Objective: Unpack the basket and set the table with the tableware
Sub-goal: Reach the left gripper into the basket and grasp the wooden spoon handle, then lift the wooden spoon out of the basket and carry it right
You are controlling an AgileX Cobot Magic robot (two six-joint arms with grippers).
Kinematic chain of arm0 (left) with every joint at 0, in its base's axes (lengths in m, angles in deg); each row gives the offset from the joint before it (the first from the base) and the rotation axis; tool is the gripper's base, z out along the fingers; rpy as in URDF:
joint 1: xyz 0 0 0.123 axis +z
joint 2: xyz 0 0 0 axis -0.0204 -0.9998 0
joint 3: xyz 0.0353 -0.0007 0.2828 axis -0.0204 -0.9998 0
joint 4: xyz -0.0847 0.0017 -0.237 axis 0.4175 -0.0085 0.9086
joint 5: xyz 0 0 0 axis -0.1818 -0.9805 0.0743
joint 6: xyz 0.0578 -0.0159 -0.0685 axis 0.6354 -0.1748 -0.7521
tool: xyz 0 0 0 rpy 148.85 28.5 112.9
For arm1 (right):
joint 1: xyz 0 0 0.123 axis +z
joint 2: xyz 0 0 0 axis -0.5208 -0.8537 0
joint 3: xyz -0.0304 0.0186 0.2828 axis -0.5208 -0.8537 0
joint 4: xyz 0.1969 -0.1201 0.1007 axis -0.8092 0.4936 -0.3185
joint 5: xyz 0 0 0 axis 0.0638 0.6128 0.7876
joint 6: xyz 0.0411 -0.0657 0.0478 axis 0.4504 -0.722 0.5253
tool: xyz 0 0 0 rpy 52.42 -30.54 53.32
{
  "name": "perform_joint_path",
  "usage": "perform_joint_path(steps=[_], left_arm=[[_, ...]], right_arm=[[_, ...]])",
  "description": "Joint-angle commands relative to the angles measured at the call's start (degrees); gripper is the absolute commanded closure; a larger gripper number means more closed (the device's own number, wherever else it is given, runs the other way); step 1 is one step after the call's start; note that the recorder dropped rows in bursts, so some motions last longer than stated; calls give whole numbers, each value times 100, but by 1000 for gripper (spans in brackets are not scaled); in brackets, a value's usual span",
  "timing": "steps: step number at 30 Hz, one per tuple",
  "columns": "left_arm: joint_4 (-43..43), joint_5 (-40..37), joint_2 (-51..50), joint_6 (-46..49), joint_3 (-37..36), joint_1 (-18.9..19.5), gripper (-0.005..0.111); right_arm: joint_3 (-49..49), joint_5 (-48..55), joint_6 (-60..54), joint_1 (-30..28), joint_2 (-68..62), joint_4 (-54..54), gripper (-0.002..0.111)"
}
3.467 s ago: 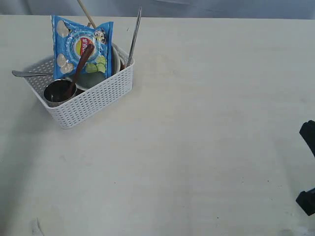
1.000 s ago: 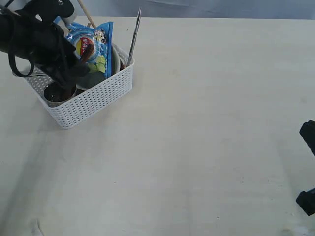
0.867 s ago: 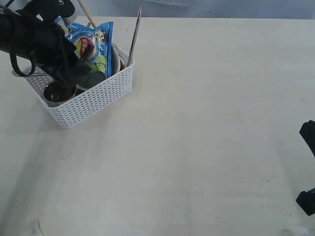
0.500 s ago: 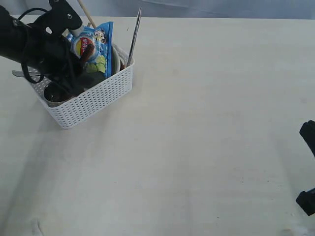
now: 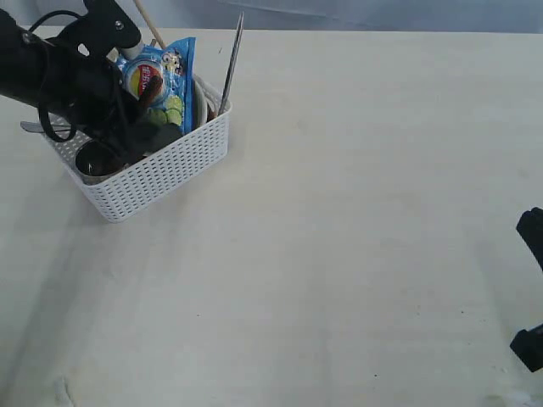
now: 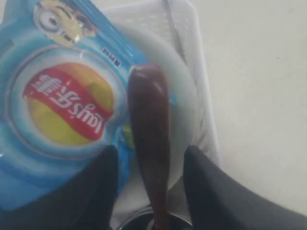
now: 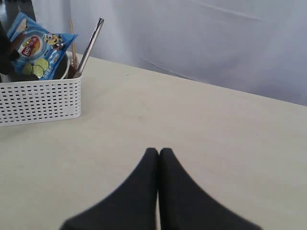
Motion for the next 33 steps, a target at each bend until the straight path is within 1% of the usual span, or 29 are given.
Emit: perform_joint_path(steps=[1, 6, 7, 17, 25, 30, 33], left_arm=[[92, 6, 3, 3, -25, -41, 84], [92, 6, 3, 3, -25, -41, 105], [92, 6, 3, 31, -25, -41, 107], [92, 36, 3, 66, -12, -41, 107], [92, -222, 28, -278, 341, -41, 107], [92, -256, 105, -497, 492, -41, 107], [67, -512, 153, -524, 593, -41, 107]], right_arm=[[-19, -35, -22, 6, 41, 0, 108], [-19, -35, -22, 6, 41, 0, 108], [-19, -35, -22, 6, 41, 0, 108], [-19, -35, -22, 6, 41, 0, 108], [-19, -35, -22, 6, 41, 0, 108], [-19, -35, -22, 6, 41, 0, 108], [-19, -35, -22, 6, 41, 0, 108]])
